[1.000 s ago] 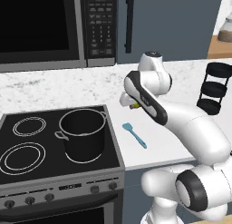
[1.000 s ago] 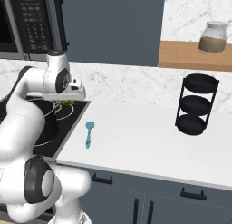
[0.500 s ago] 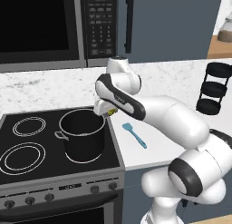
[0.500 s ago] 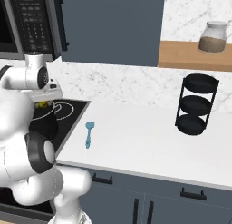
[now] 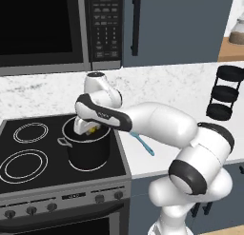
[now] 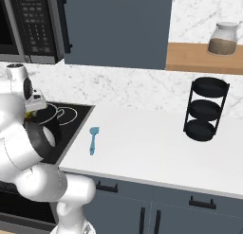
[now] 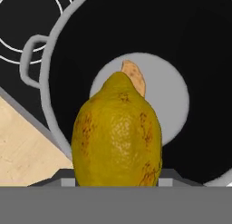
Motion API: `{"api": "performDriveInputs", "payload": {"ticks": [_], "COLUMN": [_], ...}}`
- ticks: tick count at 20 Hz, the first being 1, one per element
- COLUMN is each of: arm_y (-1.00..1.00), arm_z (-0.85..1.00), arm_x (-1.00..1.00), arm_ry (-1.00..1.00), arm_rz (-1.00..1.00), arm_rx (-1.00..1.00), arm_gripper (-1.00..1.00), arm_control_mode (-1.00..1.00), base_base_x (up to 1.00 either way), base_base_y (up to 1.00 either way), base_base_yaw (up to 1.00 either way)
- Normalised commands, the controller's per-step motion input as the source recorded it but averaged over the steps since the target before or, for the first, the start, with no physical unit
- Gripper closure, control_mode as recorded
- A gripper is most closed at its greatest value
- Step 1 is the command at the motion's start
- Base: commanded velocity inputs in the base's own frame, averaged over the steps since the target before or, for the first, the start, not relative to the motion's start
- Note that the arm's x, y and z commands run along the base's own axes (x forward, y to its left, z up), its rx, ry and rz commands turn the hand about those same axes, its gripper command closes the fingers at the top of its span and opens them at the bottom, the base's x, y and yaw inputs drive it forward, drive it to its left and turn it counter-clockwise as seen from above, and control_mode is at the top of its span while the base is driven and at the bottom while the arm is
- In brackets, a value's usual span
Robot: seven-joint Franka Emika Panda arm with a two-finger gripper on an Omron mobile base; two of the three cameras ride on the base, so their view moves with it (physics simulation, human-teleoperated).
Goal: Put the potato and lemon in the pot. Retrieve the spatula and lightly stir the vegetables in the pot.
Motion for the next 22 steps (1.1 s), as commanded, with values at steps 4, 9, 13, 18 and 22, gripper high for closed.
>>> {"api": "performDriveInputs", "payload": {"ticks": [4,9,13,18,22], "arm_y": [0.16,0.0,0.0,0.0,0.01], "arm_z": [-0.04,-0.03,-0.22,-0.3,-0.19], "arm_x": [0.1,0.0,0.1,0.29,0.24], "arm_ry": [0.0,0.01,0.0,0.0,0.0], "arm_rz": [0.0,0.0,0.0,0.0,0.0], "arm_rx": [0.0,0.0,0.0,0.0,0.0], "arm_gripper": [1.0,1.0,1.0,1.0,1.0], "arm_control_mode": [-1.0,-1.0,-1.0,-1.0,-1.0], "base_base_x": [0.0,0.0,0.0,0.0,0.0], "base_base_y": [0.0,0.0,0.0,0.0,0.0], "base_base_yaw": [0.0,0.0,0.0,0.0,0.0]}}
